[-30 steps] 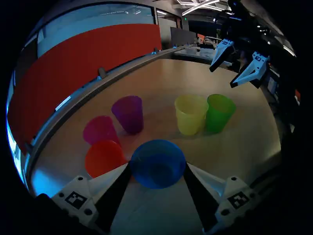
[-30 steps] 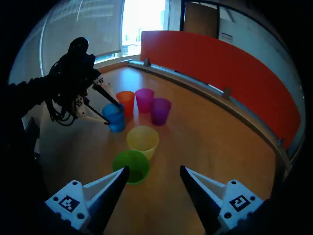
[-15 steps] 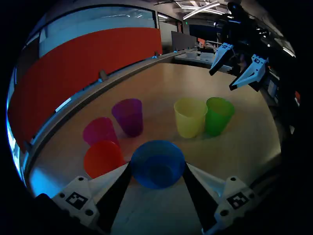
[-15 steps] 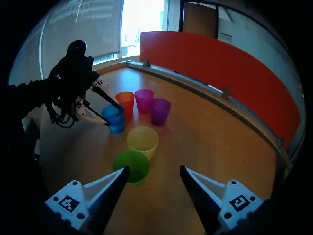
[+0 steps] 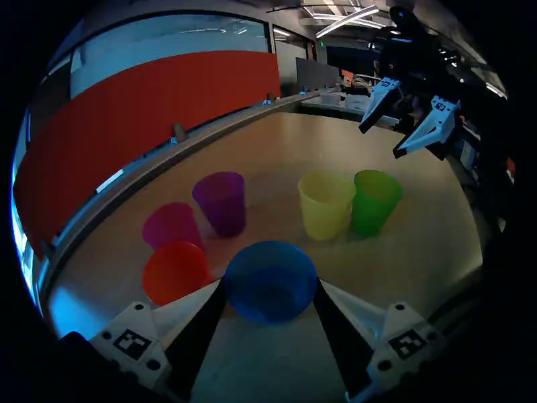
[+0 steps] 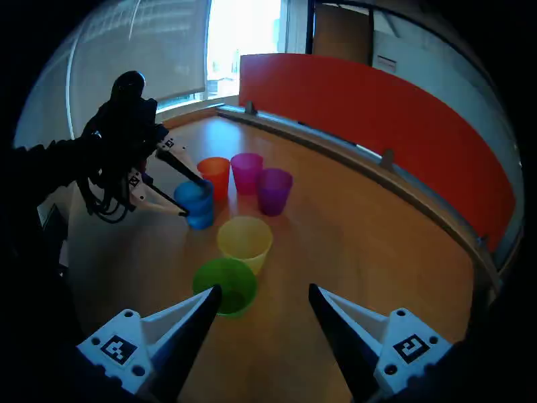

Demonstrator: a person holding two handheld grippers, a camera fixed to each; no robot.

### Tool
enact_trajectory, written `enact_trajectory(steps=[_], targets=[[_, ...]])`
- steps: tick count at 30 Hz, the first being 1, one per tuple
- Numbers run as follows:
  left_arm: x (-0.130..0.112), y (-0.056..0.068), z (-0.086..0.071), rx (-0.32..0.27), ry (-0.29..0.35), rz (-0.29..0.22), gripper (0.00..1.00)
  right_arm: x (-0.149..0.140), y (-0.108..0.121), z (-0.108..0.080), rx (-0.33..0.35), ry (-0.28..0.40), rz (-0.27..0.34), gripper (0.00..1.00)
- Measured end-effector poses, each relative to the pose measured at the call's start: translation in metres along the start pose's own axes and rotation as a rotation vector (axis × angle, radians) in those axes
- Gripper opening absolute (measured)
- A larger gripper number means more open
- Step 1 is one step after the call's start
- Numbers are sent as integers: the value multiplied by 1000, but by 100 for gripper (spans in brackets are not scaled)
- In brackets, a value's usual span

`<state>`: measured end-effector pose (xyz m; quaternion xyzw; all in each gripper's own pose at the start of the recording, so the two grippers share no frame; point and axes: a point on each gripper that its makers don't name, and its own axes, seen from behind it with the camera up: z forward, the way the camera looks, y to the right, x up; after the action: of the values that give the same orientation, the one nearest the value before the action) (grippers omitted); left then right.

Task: Pour water

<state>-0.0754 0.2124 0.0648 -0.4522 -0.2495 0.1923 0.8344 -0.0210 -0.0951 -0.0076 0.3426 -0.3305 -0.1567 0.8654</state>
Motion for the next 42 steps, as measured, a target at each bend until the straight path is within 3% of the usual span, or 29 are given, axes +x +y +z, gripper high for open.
enact_trajectory(steps=[27, 42], targets=[[4, 13, 0, 1, 80, -22, 87, 3, -4, 3, 6, 9, 6, 100], [49, -2, -27, 56, 197, -26, 87, 9, -7, -1, 7, 29, 5, 100]])
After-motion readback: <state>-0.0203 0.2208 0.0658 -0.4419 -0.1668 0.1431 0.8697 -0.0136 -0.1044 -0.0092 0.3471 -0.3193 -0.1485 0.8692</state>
